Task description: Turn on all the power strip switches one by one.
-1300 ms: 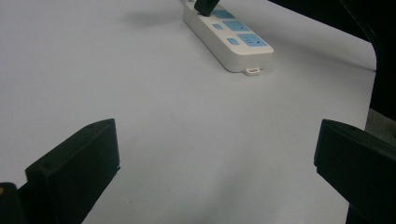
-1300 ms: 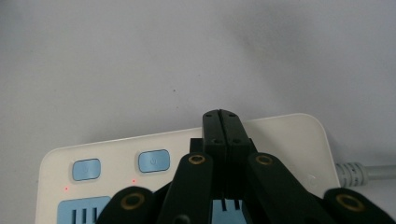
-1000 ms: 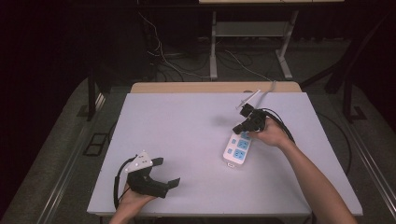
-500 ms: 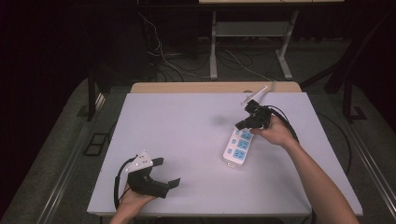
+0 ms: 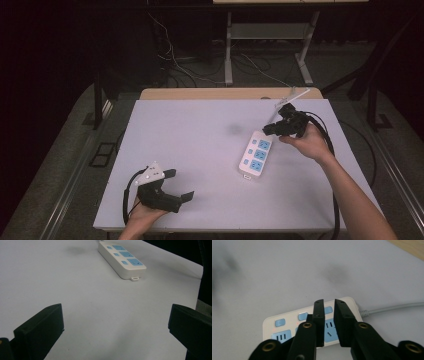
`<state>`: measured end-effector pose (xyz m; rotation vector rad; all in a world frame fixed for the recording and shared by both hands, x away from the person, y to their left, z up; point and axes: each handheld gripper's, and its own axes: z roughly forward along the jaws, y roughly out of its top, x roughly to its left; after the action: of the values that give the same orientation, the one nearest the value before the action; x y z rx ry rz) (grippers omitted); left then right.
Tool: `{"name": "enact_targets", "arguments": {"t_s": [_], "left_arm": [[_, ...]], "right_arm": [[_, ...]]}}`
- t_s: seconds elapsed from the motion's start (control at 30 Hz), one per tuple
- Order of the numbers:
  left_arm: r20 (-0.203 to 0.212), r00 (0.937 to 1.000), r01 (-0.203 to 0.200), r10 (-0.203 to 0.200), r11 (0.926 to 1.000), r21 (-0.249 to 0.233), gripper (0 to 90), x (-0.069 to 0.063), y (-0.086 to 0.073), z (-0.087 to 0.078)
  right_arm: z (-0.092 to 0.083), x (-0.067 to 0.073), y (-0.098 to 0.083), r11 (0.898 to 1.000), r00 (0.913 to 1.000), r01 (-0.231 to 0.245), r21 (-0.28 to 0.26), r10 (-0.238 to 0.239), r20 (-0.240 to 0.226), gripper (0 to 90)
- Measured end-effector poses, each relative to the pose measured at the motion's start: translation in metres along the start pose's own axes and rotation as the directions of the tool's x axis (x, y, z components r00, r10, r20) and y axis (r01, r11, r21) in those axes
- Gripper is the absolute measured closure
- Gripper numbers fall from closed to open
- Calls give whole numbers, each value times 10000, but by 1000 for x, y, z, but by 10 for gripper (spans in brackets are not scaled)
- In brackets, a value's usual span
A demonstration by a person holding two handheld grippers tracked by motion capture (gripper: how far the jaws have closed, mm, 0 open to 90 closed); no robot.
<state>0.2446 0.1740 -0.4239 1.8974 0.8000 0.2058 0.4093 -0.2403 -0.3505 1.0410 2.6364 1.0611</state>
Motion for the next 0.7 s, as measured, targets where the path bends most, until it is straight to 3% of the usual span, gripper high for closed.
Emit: {"name": "enact_targets", "arguments": {"t_s": [0.17,0.33,0.57,0.7], "left_arm": [[14,10000,8,-8,10000,-38,0,0,0,0],[16,10000,1,-1,10000,-69,0,-1,0,0],[2,10000,40,-40,10000,-86,0,-1,1,0],[7,10000,40,-40,9999,-95,0,-1,0,0]], "right_arm": [[-15,3,-11,9983,9990,-405,-416,413,170,637],[-26,7,-25,9937,9960,-744,-840,782,434,439],[-36,20,-48,9843,9886,-1400,-1078,1451,406,14],[-43,28,-63,9773,9876,-1509,-1487,1556,202,4]]}}
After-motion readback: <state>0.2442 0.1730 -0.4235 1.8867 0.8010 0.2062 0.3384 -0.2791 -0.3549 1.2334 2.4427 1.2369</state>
